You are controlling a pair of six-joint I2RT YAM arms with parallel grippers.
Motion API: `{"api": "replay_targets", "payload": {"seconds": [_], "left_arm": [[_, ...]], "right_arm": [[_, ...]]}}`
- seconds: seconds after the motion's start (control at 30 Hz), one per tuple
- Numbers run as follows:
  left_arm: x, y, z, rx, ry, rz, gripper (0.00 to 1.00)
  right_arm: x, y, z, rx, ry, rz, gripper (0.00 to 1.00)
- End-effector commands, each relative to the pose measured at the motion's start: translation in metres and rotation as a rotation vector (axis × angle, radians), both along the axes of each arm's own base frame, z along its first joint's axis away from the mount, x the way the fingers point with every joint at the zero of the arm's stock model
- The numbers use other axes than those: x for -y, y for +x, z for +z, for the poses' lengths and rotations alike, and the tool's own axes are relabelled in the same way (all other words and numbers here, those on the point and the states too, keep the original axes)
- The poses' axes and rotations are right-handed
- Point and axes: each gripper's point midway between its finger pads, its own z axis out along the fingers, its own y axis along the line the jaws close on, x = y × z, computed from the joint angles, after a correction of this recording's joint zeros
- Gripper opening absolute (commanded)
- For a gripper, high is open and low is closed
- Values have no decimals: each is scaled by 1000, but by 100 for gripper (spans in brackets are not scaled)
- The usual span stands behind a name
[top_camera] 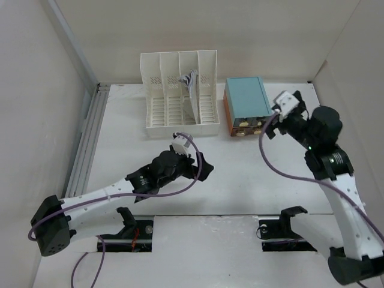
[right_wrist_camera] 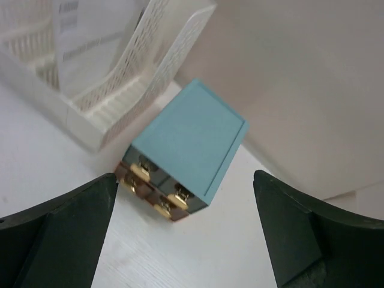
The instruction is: Organize the desk
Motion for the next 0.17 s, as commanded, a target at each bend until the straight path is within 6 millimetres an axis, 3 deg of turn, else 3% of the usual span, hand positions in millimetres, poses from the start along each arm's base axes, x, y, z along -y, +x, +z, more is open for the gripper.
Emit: {"api": "replay_targets", "payload": {"seconds": [0.0, 0.07, 0.13], "left_arm": [[7, 5, 35, 54, -40, 7, 100], [6, 4, 51, 75, -66, 11, 100], [7, 5, 55, 83, -63, 9, 100]], "right_arm": [[16, -1, 46, 15, 401, -229, 100], [14, -12, 51, 13, 439, -216, 100], [20, -15, 55, 36, 485, -246, 100]]}}
